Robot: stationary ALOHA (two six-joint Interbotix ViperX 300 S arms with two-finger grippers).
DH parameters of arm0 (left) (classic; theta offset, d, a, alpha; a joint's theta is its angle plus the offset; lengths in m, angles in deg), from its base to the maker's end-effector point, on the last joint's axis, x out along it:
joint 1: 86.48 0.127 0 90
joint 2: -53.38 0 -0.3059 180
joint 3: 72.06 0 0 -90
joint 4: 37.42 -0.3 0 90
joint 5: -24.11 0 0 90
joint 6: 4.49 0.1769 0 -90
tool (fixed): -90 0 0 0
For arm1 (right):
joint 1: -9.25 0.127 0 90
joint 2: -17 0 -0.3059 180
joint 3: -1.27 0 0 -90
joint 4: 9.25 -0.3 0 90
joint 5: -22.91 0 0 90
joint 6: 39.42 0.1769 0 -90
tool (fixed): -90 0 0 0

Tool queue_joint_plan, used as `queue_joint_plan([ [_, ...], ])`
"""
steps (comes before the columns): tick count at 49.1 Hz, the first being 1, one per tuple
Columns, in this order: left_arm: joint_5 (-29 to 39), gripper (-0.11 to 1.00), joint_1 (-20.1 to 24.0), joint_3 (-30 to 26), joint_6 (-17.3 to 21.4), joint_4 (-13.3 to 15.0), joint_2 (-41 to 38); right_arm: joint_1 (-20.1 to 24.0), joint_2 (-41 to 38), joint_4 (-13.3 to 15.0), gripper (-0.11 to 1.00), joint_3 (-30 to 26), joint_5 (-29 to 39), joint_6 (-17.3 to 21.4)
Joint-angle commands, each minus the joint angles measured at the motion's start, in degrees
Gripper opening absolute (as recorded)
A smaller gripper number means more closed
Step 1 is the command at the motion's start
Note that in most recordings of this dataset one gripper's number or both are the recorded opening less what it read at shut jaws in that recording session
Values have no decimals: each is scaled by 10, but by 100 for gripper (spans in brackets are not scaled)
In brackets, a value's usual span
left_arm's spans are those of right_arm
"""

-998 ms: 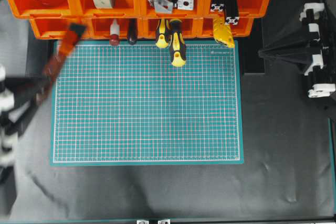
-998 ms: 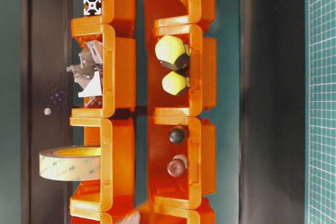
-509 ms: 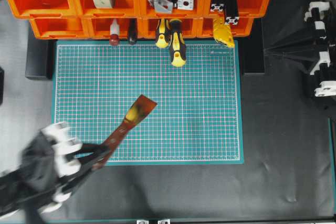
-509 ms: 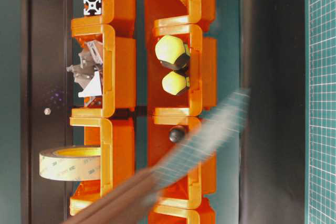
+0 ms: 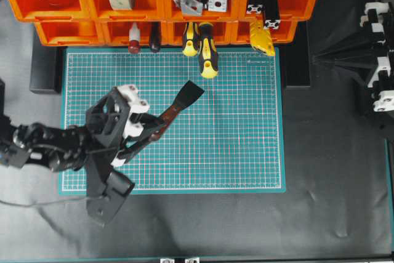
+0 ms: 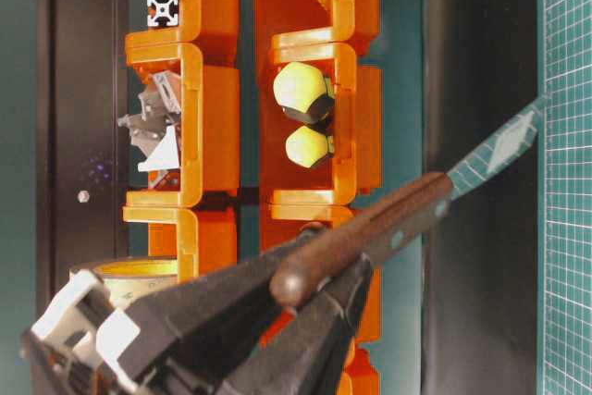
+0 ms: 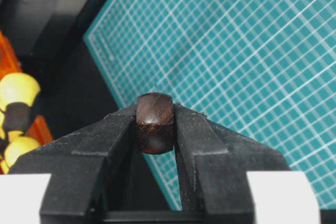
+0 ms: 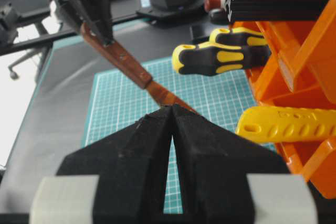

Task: Pick scraper from container rack with left arm.
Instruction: 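Carry the scraper over the mat center with the left gripper, then lower the scraper onto the mat and open the left gripper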

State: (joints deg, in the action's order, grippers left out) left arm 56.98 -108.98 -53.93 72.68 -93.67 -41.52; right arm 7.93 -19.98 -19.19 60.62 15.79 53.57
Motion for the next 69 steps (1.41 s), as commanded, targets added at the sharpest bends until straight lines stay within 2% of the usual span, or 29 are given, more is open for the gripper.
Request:
queue_joint_plan([
  [1,-26,21,29,-2,-1,-3,0,-2,-4,-2,0,-22,4,0],
  [6,-48,21,45,-6,-4,-3,-10,-2,-4,-3,0,-22,4,0],
  [22,-62,21,48,-14,-17,-3,-43,-2,2,-3,0,-25,4,0],
  [35,-35,21,48,-21,-48,-3,-50,-3,3,-2,0,-25,4,0],
  [37,-35,26,49,-20,-56,-3,-50,-3,3,-3,0,-25,4,-1],
  [45,-44,74,49,-11,-83,-2,-52,-3,2,-2,0,-26,5,-1],
  [47,-42,83,48,-9,-98,-1,-51,-3,1,-2,0,-25,5,-1],
  [51,-41,91,45,-4,-148,0,-50,-3,0,-3,0,-25,5,0],
  [56,-41,89,33,-2,-228,1,-49,-3,-2,-2,0,-25,6,0],
  [69,-46,89,16,25,-528,2,-49,-3,-4,-2,0,-25,13,-1],
])
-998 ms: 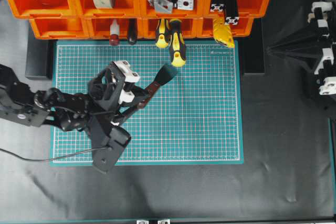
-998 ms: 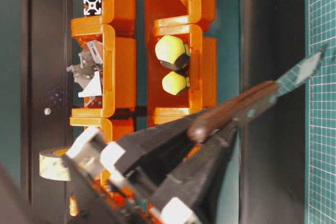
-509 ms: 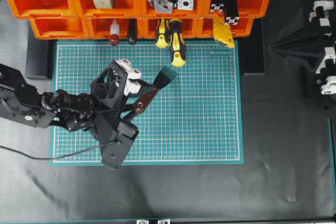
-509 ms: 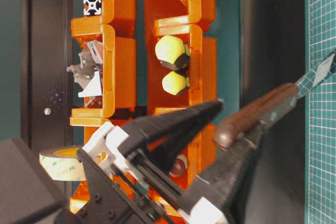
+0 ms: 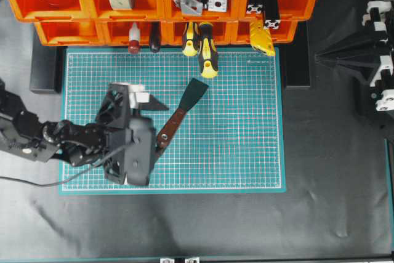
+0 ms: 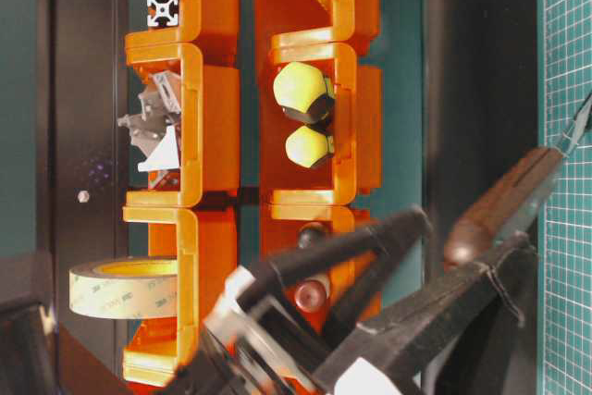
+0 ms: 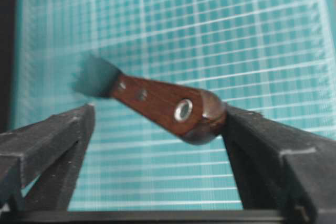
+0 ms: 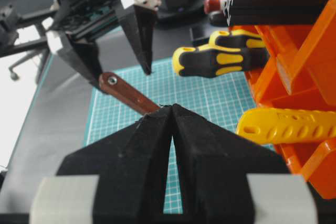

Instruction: Pick scraper from container rack with left arm.

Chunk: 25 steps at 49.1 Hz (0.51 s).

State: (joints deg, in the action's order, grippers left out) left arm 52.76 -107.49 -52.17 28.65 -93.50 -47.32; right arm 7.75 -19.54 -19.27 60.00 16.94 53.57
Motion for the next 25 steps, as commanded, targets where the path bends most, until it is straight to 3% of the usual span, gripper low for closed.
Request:
queue_joint_plan([
  [1,-4,89,1,13,-105,0,10,-1,-8,-1,0,-17,3,0],
  [9,-4,89,2,56,-205,0,18,-1,-14,-1,0,-15,1,0],
  [25,-57,89,8,91,-278,0,42,-1,-21,-2,0,-12,-4,-1],
])
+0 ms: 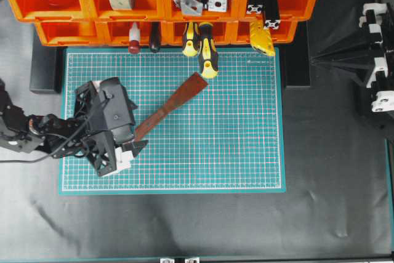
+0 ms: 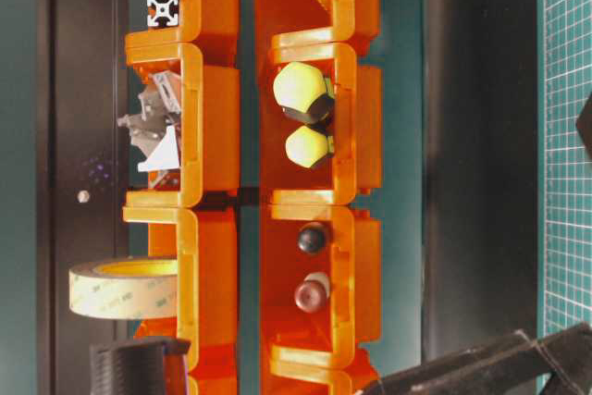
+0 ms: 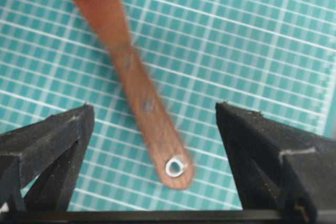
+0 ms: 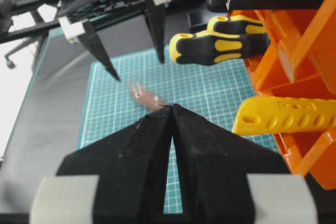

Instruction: Pick scraper from container rack with left arm.

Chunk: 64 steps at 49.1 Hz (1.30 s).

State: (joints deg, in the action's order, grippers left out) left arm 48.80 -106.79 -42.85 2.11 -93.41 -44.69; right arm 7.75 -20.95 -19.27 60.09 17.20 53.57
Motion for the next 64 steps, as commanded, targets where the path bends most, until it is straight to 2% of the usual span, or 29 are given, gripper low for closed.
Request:
queue_joint_plan([
  [1,-23,89,1,-3,-16,-1,16,-1,-7,-2,0,-13,-7,-1],
  [9,-47,89,0,-3,-20,-1,24,-1,-7,-1,0,-13,-7,-1],
  [15,-52,89,-2,6,-5,-3,67,-1,-7,-1,0,-13,-7,-1],
  [22,-71,89,-5,49,36,-3,155,-1,-7,-1,0,-13,-7,-3],
  [35,-80,89,-22,117,86,-3,378,-1,3,-1,0,-16,-4,-1],
  [45,-45,88,-21,142,157,-3,542,-1,8,-1,0,-19,-3,-1],
  [54,9,87,-19,142,207,-3,631,2,9,-1,0,-19,-3,-1],
  [60,15,87,-19,148,243,-3,658,2,10,-2,0,-19,-3,-1],
  [64,15,87,-19,148,253,-3,663,2,11,-1,0,-20,-1,-1],
])
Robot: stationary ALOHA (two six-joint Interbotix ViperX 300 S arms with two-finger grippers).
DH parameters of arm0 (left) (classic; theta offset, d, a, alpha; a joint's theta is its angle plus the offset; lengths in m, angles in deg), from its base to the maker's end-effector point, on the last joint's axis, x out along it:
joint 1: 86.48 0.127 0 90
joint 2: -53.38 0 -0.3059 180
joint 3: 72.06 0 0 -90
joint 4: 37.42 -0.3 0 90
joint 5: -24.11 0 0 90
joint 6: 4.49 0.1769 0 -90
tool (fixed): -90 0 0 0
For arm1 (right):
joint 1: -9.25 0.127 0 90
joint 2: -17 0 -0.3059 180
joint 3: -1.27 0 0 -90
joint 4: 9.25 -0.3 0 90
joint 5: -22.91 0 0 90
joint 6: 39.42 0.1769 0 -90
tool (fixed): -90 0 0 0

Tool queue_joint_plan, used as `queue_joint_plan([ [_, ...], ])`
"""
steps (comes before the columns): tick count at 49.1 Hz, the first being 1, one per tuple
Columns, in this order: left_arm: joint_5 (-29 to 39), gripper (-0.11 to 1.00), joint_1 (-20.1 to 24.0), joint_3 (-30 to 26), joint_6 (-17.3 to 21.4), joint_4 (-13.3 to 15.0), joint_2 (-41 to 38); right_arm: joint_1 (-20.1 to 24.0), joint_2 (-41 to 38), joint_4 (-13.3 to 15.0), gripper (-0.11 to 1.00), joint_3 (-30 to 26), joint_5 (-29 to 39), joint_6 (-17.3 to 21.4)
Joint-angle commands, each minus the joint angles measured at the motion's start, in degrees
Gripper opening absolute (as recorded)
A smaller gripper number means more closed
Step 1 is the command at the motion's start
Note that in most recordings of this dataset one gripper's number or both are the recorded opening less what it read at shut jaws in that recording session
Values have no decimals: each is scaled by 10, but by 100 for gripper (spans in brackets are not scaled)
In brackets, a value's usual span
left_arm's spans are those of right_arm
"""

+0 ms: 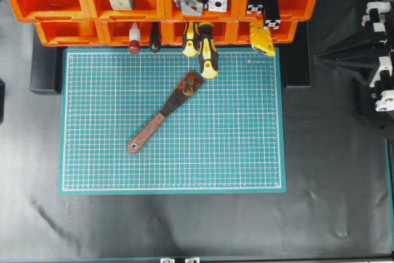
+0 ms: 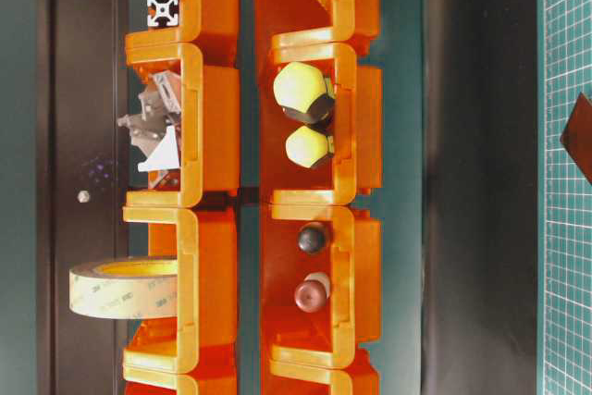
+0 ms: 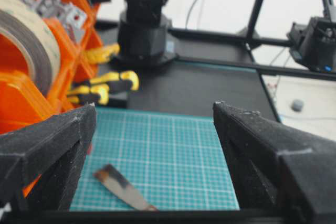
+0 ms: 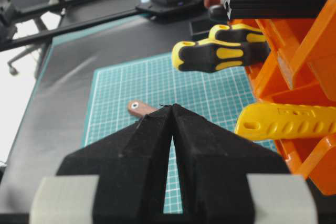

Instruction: Pick scraper from container rack with left arm.

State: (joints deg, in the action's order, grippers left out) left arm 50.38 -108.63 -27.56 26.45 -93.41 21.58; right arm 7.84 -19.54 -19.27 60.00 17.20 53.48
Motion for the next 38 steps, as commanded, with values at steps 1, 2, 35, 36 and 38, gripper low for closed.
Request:
queue_joint_plan([
  [1,-1,87,-1,-5,11,-3,1,1,-3,-1,0,-19,-1,0],
  [2,-2,87,-1,-4,10,-2,1,1,-3,-1,0,-19,0,0],
  [35,-43,87,1,36,-21,-2,32,4,10,-1,0,-25,9,1],
  [36,-42,87,1,38,-21,-2,30,4,10,-2,0,-25,8,0],
  [38,-43,87,1,39,-22,-2,27,4,10,-1,0,-25,7,0],
])
